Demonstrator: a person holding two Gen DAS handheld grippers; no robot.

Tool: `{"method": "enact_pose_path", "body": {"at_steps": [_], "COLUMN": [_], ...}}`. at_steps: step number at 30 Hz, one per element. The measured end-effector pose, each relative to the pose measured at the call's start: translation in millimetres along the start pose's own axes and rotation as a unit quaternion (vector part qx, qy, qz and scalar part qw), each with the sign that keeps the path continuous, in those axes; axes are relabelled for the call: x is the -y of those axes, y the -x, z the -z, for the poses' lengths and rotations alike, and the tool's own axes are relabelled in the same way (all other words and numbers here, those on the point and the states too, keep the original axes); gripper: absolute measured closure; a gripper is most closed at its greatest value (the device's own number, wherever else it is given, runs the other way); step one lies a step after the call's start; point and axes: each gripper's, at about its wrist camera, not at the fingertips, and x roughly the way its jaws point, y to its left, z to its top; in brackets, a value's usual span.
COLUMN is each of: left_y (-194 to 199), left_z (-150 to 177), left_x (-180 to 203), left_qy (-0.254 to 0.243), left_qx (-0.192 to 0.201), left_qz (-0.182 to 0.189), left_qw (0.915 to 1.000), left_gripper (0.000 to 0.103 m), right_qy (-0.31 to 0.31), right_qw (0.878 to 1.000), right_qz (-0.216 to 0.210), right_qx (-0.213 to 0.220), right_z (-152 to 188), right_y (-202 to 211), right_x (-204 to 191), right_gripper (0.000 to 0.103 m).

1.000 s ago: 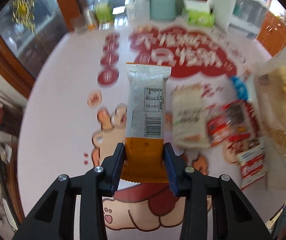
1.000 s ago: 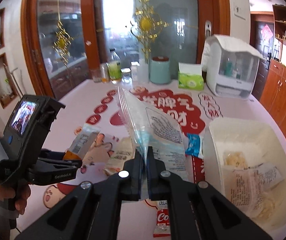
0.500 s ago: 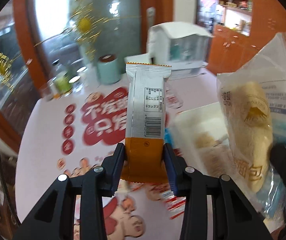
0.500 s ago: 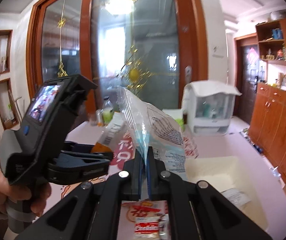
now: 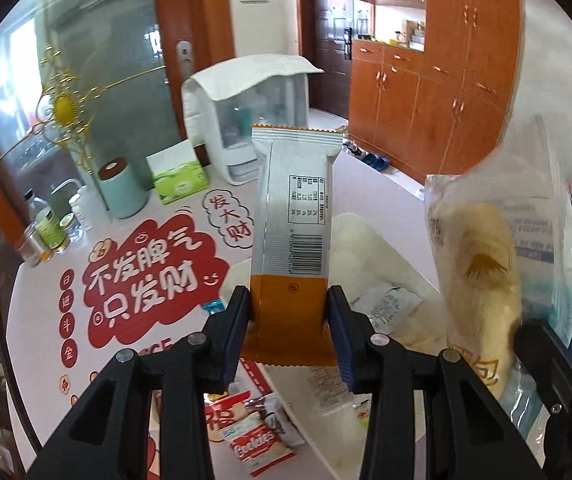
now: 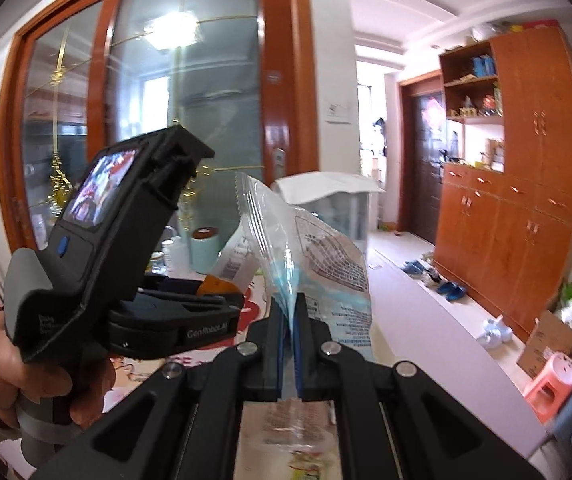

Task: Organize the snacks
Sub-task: 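Carry both packets into the white tray and open both grippers, then move both open grippers back over the remaining snacks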

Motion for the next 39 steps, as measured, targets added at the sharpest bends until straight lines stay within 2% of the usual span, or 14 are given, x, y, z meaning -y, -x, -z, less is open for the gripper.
{"method": "enact_pose_path", "body": {"at_steps": [6, 8, 9, 11, 13, 14, 16, 18, 39], "left_y": [-30, -41, -46, -54, -58, -59, -62, -63, -41], "left_z": [-1, 1, 2, 4, 6, 7, 8, 9, 19], "left_x": [21, 27, 28, 29, 28, 28, 28, 27, 27], "left_qy": [-0.017, -0.022, -0.021, -0.017, -0.013, -0.014, -0.019, -0.018, -0.012], "left_qx": [-0.029, -0.049, -0.059, -0.074, -0.076, -0.077, -0.084, -0.087, -0.076], "left_qz": [-0.006, -0.018, -0.025, -0.031, -0.038, -0.04, -0.048, -0.051, -0.054], "left_qw": [0.9994, 0.9984, 0.9977, 0.9966, 0.9963, 0.9961, 0.9951, 0.9947, 0.9956], "left_gripper": [0.063, 0.058, 0.052, 0.018, 0.013, 0.013, 0.013, 0.013, 0.013], "right_qy": [-0.004, 0.0, 0.006, 0.018, 0.023, 0.021, 0.016, 0.012, 0.0], "right_qw": [1.0, 0.999, 0.998, 0.996, 0.995, 0.995, 0.996, 0.996, 0.994], "right_qz": [0.022, 0.032, 0.039, 0.058, 0.063, 0.066, 0.072, 0.08, 0.103], "right_qx": [-0.022, -0.039, -0.049, -0.066, -0.071, -0.065, -0.047, -0.025, -0.036], "right_z": [8, 11, 13, 18, 22, 22, 22, 21, 23], "right_y": [-7, -15, -19, -24, -25, -23, -17, -12, -13], "right_x": [21, 26, 27, 27, 27, 28, 29, 30, 40], "right_gripper": [0.099, 0.097, 0.094, 0.093, 0.079, 0.073, 0.044, 0.034, 0.033]}}
